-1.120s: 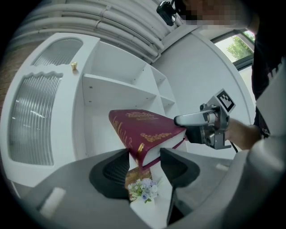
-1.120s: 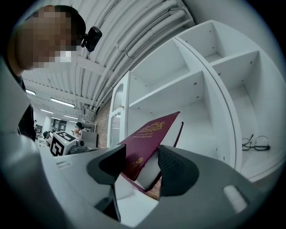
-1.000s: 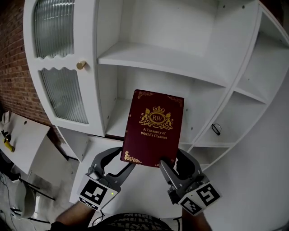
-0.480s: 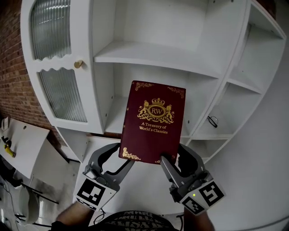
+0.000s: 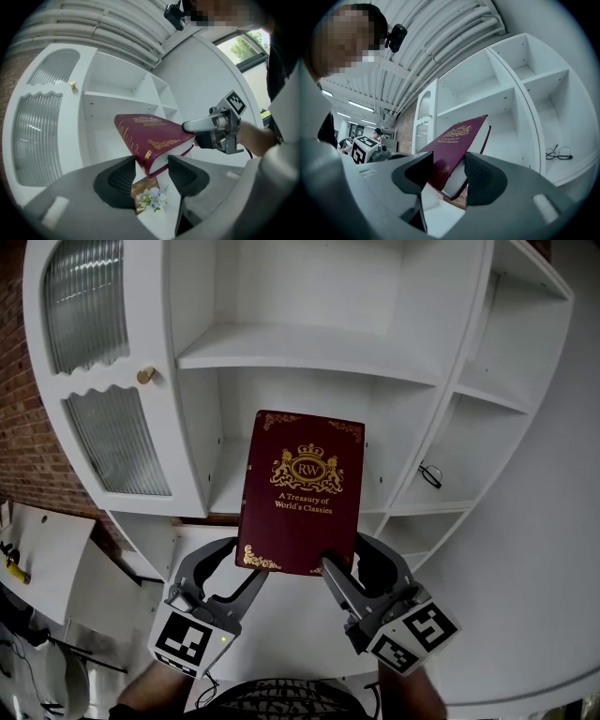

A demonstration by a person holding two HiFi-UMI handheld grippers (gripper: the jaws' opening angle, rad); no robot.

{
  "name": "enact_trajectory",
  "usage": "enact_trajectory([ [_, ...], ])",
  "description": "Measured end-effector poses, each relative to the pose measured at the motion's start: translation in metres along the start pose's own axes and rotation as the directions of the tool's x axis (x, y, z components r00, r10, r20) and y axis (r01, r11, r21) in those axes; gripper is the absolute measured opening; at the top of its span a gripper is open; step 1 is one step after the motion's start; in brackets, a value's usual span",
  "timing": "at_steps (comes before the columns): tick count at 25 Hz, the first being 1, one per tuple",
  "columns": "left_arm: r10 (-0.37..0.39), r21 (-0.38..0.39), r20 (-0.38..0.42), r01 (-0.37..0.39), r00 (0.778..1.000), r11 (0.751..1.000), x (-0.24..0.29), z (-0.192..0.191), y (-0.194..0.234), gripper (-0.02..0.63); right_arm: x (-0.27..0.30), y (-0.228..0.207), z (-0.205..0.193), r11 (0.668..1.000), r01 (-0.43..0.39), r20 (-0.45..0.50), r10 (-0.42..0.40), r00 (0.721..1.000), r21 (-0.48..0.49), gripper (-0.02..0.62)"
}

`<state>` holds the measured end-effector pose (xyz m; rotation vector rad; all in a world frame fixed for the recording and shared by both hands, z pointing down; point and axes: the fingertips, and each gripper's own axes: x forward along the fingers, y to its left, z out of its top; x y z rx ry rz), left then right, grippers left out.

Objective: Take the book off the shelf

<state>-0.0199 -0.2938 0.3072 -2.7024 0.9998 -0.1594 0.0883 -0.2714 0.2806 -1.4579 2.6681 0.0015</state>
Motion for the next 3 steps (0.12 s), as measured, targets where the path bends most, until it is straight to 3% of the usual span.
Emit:
enact_trajectory([
  [3, -0.012, 0.006, -0.015, 0.012, 1.000, 1.000, -0.0017, -0.0071, 0.0007, 0.227, 0.0022, 0.0000, -0.0103, 0.999, 0.006, -0.014, -0.006, 1.000, 0.042, 0.219],
])
